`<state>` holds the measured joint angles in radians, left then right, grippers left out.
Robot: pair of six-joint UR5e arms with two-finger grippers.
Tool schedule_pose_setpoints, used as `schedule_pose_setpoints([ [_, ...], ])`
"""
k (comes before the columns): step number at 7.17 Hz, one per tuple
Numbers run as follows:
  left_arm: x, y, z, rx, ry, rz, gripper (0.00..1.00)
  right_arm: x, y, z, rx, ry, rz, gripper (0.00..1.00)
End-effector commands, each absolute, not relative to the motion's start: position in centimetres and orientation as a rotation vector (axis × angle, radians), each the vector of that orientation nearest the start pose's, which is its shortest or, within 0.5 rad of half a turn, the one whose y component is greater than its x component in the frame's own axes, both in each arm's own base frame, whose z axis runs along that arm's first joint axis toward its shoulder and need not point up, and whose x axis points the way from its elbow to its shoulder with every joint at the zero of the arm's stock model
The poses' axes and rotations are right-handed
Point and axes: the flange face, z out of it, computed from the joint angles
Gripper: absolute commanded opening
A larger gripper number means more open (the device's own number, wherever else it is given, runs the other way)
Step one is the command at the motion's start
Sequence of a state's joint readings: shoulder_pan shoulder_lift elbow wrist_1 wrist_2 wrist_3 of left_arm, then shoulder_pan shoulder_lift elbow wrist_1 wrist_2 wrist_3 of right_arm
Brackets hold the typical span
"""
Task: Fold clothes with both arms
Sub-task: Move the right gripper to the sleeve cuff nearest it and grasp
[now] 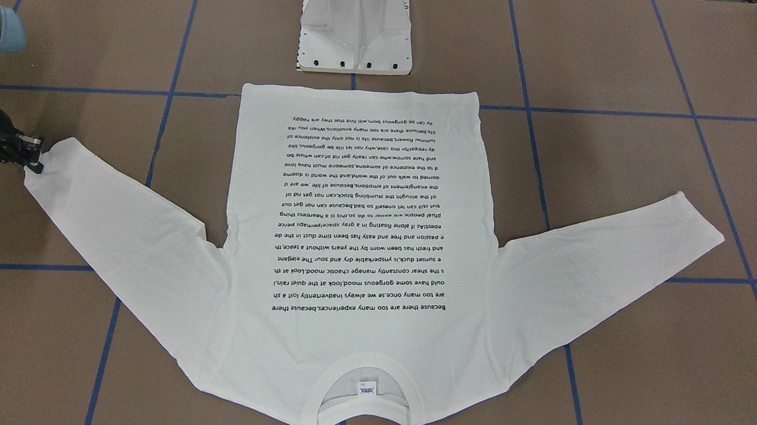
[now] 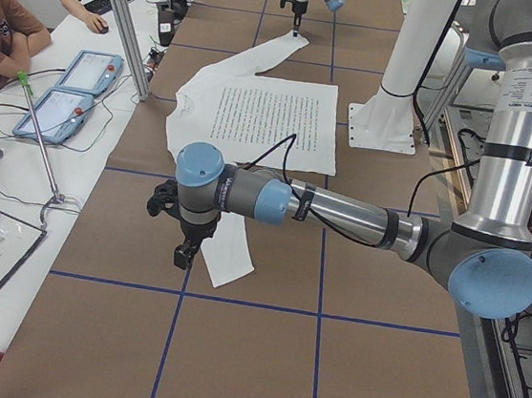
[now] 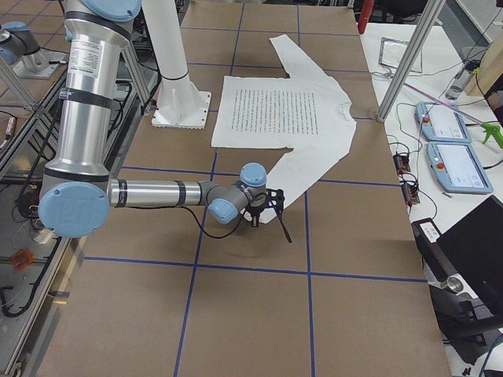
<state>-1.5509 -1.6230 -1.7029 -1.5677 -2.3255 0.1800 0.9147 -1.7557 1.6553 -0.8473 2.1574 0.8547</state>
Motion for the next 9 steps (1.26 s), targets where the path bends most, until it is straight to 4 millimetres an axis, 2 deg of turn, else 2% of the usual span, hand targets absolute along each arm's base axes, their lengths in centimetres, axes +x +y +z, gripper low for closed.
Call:
schedule_pose_setpoints([
  [1, -5.5, -52.0, 56.9, 0.232, 0.739, 0.258, 0.99, -20.2, -39.9, 59.6, 0.093, -0.857, 0.004, 0.00],
  [3, -5.5, -52.0, 56.9, 0.232, 0.739, 0.258, 0.99, -19.7, -39.5, 54.7, 0.156, -0.913, -0.013, 0.00],
  [4, -5.5, -52.0, 56.9, 0.231, 0.739, 0.257, 0.99, -19.9, -40.6, 52.5, 0.179, -0.954, -0.015, 0.00],
  [5, -5.5, -52.0, 56.9, 0.232, 0.739, 0.258, 0.99, -21.4, -43.2, 49.2, 0.196, -0.989, 0.003, 0.00],
  [6, -5.5, -52.0, 56.8, 0.236, 0.738, 0.260, 0.99, -23.7, -46.5, 43.6, 0.179, -1.035, 0.085, 0.00],
  [7, -5.5, -52.1, 56.6, 0.253, 0.736, 0.267, 0.99, -25.6, -49.3, 38.3, 0.197, -1.060, 0.090, 0.00],
  [9, -5.5, -52.3, 57.1, 0.276, 0.733, 0.275, 0.99, -29.1, -54.3, 26.8, 0.179, -1.117, 0.176, 0.00],
])
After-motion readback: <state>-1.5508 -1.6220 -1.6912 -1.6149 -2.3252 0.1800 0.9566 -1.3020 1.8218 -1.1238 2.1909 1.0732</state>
